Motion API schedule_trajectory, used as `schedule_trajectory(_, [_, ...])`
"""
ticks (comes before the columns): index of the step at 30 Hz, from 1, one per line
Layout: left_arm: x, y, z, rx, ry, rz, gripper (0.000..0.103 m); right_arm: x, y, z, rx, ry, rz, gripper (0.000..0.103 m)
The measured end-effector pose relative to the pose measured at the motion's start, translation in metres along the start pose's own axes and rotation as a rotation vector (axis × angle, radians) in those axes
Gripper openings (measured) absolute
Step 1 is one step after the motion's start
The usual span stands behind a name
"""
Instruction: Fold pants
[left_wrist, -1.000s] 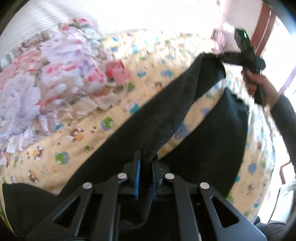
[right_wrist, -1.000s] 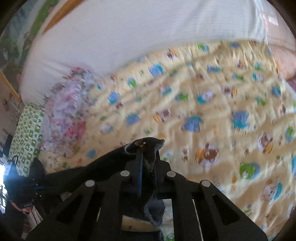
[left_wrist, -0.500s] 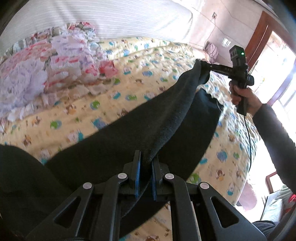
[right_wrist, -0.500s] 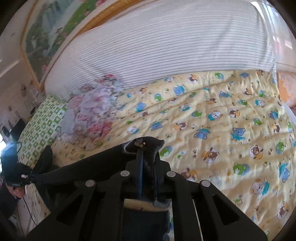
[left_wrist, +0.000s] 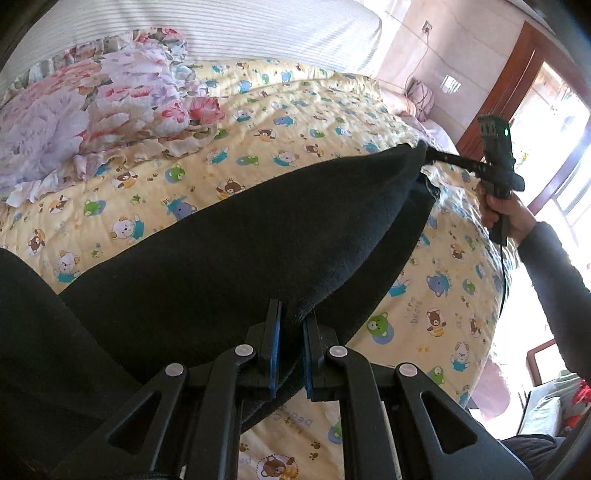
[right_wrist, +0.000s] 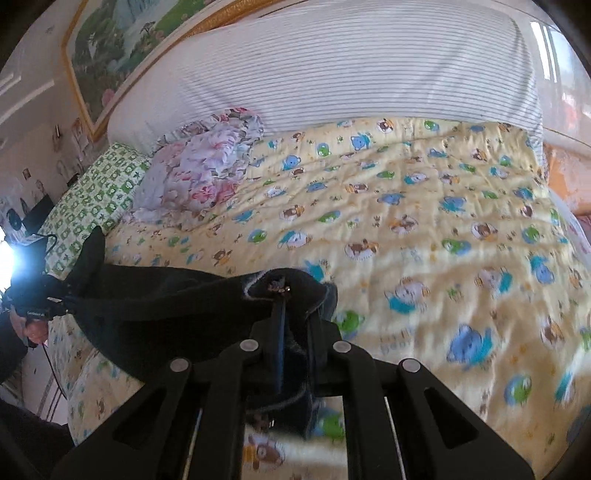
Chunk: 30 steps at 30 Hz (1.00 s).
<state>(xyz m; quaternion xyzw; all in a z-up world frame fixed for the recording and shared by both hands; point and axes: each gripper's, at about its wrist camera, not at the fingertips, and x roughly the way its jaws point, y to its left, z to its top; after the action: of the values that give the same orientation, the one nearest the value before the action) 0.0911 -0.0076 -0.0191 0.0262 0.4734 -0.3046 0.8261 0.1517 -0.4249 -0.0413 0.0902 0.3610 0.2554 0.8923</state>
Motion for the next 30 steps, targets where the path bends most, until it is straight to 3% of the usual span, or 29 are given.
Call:
schedule_trajectory(3, [-0.004,-0.002,-0.004,0.008,-0.013,-0.008,0.008,-0.006,0.007,-0.011,-0.019,0.003,-0.027,0.01])
schedule_trajectory(9, [0.013,-0.005,-0.02,0.032,0.041,-0.004,0.01,0.006,0.01,-0.029,-0.01,0.126,-0.082,0.013])
schedule_trajectory(11, [0.016,-0.005,-0.025,0.033,0.043,0.005,0.011,0.004,0.009,-0.032,0.021,0.141,-0.101,0.019])
schedule_trajectory(13, [0.013,-0.004,-0.027,0.02,0.033,0.011,0.014,-0.002,0.012,-0.034,0.029,0.156,-0.161,0.04])
schedule_trajectory(15, [0.007,-0.003,-0.027,0.007,0.018,0.007,0.019,-0.01,0.018,-0.034,0.016,0.149,-0.179,0.04])
schedule_trajectory(17, [-0.003,-0.001,-0.028,-0.01,-0.007,0.008,0.037,-0.025,0.029,-0.034,0.013,0.116,-0.166,0.04])
schedule_trajectory(19, [-0.014,0.002,-0.029,-0.028,-0.037,0.014,0.046,-0.036,0.041,-0.033,0.017,0.085,-0.162,0.041])
schedule_trajectory(23, [-0.038,0.014,-0.035,-0.076,-0.085,0.024,0.046,-0.044,0.068,-0.032,0.035,0.03,-0.138,0.045])
schedule_trajectory(26, [-0.054,0.028,-0.042,-0.115,-0.108,0.052,0.046,-0.035,0.09,-0.031,0.065,0.002,-0.032,0.045])
schedule_trajectory(30, [-0.075,0.056,-0.053,-0.186,-0.131,0.09,0.046,-0.012,0.128,-0.031,0.03,0.021,0.035,0.045])
